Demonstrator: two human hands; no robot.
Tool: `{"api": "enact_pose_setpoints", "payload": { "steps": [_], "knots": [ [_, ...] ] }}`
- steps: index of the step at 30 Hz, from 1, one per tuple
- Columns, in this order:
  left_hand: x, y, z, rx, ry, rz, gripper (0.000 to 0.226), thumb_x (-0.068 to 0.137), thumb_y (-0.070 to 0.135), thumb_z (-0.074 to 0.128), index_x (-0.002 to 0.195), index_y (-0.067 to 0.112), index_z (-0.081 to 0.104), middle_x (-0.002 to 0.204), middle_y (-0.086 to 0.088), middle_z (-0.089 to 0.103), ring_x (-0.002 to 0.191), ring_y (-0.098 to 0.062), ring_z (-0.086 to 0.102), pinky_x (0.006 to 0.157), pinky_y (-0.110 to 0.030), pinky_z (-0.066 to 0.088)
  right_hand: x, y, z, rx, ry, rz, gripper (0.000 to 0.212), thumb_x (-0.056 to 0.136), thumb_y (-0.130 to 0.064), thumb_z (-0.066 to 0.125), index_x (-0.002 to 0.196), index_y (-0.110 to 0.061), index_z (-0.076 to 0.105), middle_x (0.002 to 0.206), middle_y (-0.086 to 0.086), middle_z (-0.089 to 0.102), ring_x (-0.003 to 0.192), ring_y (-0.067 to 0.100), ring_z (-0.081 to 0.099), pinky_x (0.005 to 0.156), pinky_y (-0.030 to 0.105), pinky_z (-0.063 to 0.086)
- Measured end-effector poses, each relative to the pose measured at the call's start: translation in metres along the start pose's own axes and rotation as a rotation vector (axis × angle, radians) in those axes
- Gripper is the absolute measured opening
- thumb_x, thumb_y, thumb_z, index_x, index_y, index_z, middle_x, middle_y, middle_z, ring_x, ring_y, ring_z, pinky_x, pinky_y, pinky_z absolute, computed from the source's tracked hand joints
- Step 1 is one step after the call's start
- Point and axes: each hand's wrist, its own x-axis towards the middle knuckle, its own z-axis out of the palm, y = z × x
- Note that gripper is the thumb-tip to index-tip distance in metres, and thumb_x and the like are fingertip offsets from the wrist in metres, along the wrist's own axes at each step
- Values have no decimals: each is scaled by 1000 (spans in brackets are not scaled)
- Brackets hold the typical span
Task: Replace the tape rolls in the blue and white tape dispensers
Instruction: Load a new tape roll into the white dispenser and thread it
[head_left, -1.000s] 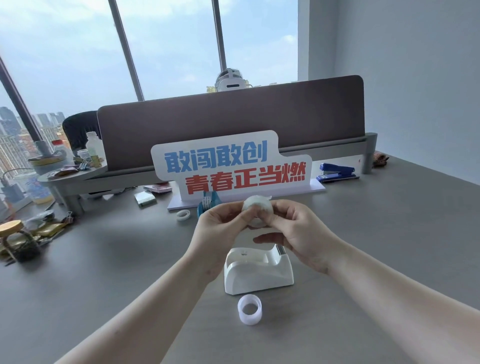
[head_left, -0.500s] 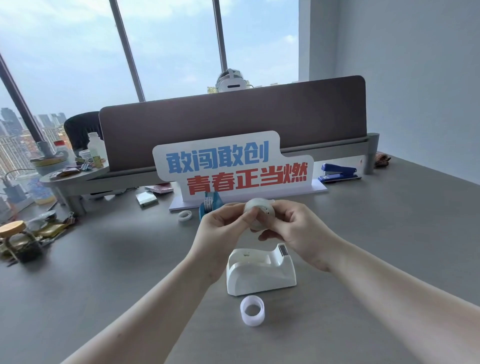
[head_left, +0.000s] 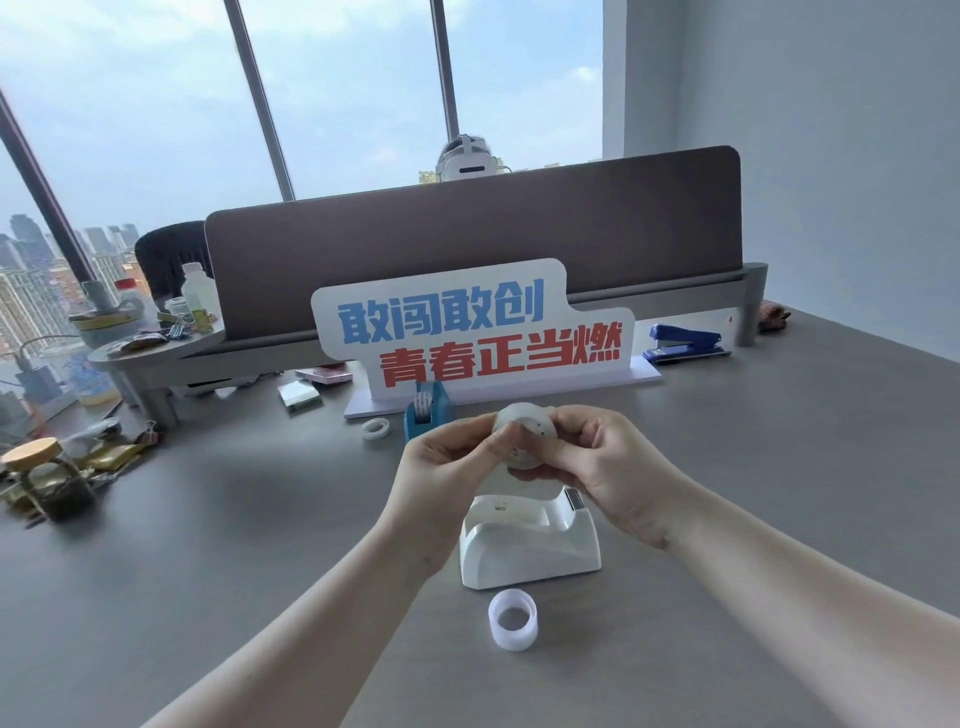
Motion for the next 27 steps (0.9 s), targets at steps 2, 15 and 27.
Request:
{"api": "enact_pose_setpoints", "payload": {
  "steps": [2, 15, 27],
  "knots": [
    [-1, 0, 0, 12, -13, 7, 36, 56, 37, 75, 86, 18, 77, 96, -10, 76, 97, -23, 69, 88, -33, 51, 0, 1, -1, 14, 3, 12, 35, 79, -26, 63, 100, 0, 69, 90, 10, 72, 85, 20, 68, 77, 27, 55],
    [9, 2, 4, 22, 68, -24, 8, 75, 10, 71, 76, 13, 77, 84, -11, 75, 82, -21, 67, 85, -34, 54, 0, 8, 2, 21, 54, -9, 30, 72, -28, 66, 98, -13, 71, 88, 1, 74, 89, 14, 68, 76, 22, 53],
    [8, -7, -2, 5, 64, -2, 41, 56, 31, 76, 91, 10, 73, 94, -14, 72, 91, -25, 65, 85, -34, 51, 0, 9, 3, 79, 9, -25, 29, 74, -27, 66, 98, -11, 71, 97, 10, 74, 97, 22, 69, 84, 27, 54]
  ]
}}
